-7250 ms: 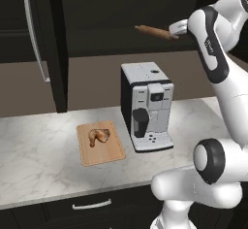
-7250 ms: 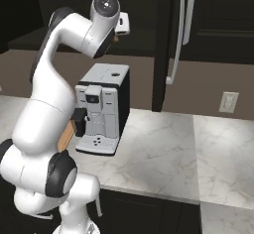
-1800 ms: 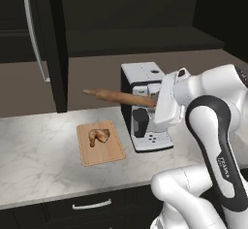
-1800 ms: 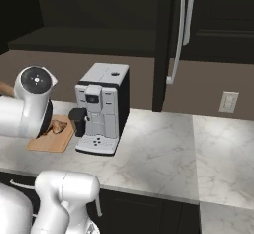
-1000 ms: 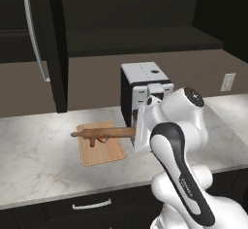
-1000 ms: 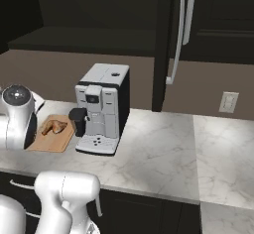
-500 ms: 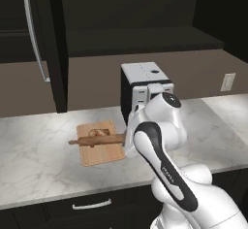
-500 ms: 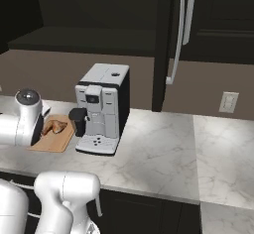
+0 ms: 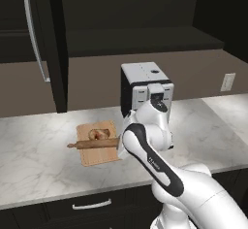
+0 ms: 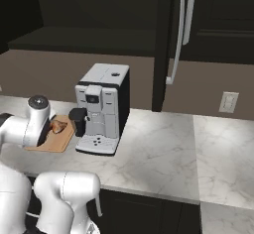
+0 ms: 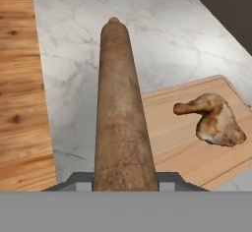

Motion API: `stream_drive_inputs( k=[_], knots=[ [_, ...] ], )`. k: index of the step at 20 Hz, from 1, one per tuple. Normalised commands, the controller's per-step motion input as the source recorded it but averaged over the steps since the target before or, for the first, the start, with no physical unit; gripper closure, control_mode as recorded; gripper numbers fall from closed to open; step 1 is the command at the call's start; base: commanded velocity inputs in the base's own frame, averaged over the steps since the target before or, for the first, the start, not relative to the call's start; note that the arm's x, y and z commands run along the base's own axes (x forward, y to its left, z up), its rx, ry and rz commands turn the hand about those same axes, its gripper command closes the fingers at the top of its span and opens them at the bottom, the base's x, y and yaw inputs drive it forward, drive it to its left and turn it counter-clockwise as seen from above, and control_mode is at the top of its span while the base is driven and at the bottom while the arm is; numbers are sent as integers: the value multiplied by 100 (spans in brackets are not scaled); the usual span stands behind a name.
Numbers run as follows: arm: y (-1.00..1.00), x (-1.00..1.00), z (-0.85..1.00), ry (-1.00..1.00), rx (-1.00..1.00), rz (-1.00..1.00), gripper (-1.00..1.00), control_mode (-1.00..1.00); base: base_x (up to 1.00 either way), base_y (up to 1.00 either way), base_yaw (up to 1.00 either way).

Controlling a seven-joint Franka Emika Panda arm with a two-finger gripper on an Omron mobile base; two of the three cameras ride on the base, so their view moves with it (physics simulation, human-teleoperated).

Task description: Open the cabinet, retrieve the rolling pin, and place it next to the meat on the cutting board to prepare for tenderizing.

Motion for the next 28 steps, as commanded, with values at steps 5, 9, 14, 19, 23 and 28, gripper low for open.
stream_drive_inputs(
  k=[5, 9, 14, 19, 23, 28],
  knots=[
    [16, 32, -38, 6, -1, -1, 100, -100, 0, 0, 0],
    [15, 26, -33, 6, -2, -4, 100, -100, 0, 0, 0],
    [11, 30, -29, 5, -1, -5, 100, -100, 0, 0, 0],
    [8, 28, -25, 4, 0, -5, 100, -100, 0, 0, 0],
    [1, 16, -19, 0, 0, -5, 100, -100, 0, 0, 0],
    [0, 9, -12, 0, 0, -3, 100, -100, 0, 0, 0]
  ],
)
